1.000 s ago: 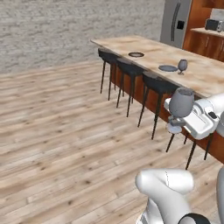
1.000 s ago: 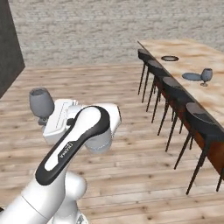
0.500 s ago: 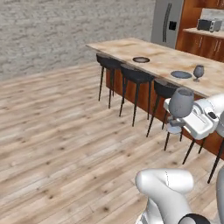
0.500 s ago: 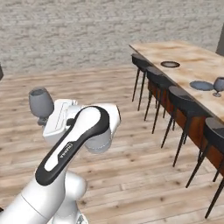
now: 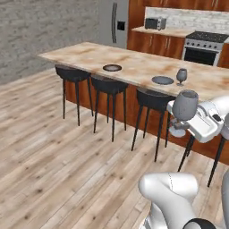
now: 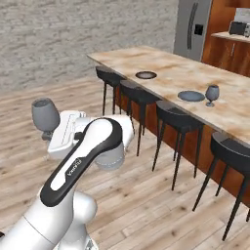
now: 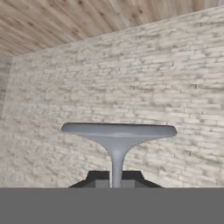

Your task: Retrieve the wine glasses from the counter and place one next to each plate.

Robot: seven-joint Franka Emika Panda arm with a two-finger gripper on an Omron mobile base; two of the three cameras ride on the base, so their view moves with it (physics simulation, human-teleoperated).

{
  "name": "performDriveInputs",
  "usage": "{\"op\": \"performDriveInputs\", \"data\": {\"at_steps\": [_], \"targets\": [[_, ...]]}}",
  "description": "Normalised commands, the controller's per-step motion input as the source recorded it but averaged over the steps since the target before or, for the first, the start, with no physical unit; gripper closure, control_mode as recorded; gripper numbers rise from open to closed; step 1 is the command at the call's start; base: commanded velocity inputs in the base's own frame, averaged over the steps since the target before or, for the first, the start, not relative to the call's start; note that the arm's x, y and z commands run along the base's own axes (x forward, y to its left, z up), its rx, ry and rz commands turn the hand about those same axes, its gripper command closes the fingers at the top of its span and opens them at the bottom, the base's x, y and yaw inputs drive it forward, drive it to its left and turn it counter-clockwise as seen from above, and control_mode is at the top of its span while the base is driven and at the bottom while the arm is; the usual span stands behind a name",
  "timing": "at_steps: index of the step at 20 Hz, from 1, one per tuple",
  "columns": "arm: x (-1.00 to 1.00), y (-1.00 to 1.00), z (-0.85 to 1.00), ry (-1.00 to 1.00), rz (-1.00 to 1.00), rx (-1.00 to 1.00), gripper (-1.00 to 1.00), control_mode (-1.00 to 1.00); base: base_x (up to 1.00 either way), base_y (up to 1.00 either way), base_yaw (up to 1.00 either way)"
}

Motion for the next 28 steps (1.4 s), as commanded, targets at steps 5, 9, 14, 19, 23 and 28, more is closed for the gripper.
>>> {"op": "performDriveInputs", "data": {"at_steps": [5,9,14,19,23,28], "targets": [[0.00,0.00,0.00,0.00,0.00,0.00,1.00,1.00,1.00,0.89,-0.64],[0.00,0.00,0.00,0.00,0.00,0.00,1.00,1.00,1.00,0.98,-0.59],[0.00,0.00,0.00,0.00,0.00,0.00,1.00,1.00,1.00,1.00,-0.56],[0.00,0.00,0.00,0.00,0.00,0.00,1.00,1.00,1.00,1.00,-0.57],[0.00,0.00,0.00,0.00,0.00,0.00,1.00,1.00,0.82,0.98,-0.58],[0.00,0.00,0.00,0.00,0.00,0.00,1.00,1.00,-0.03,1.00,-0.20]]}}
